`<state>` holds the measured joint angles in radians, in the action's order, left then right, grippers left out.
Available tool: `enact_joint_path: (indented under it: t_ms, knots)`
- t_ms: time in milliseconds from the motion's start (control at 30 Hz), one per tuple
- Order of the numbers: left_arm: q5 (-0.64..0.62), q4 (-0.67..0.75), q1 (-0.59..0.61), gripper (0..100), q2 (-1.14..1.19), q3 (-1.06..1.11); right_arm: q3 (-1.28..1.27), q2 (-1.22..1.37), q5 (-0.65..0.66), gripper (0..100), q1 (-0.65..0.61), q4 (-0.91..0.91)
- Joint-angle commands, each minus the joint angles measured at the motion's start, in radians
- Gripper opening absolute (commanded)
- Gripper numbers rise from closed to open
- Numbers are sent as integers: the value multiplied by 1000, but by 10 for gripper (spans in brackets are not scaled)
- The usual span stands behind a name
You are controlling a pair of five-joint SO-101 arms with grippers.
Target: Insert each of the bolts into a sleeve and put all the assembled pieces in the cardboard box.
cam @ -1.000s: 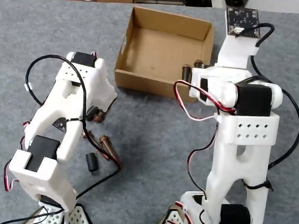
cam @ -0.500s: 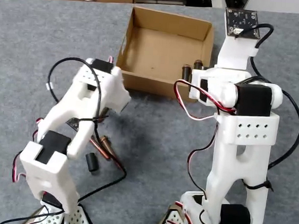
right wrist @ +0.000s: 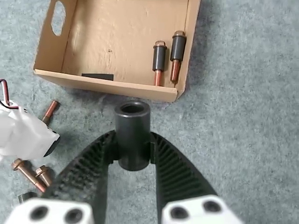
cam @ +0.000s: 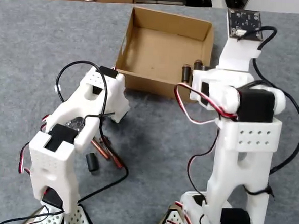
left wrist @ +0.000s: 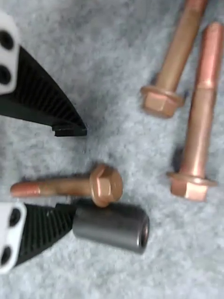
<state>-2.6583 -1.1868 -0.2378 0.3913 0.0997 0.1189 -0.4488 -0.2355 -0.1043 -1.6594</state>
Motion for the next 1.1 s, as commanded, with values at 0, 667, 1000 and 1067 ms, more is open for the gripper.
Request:
enact_joint_path:
  t_ms: [0,667,1000,1067]
  knots:
    - [-5,12,8,149,13,-2,2,-54,48,2,-5,-2]
    - [-5,9,35,18,42,0,8,-8,83,2,-5,-23]
    - [-2,-252,103,18,-54,-209,8,-5,83,2,-5,-23]
    - [-2,-315,103,18,-77,-233,8,-5,83,2,-5,-23]
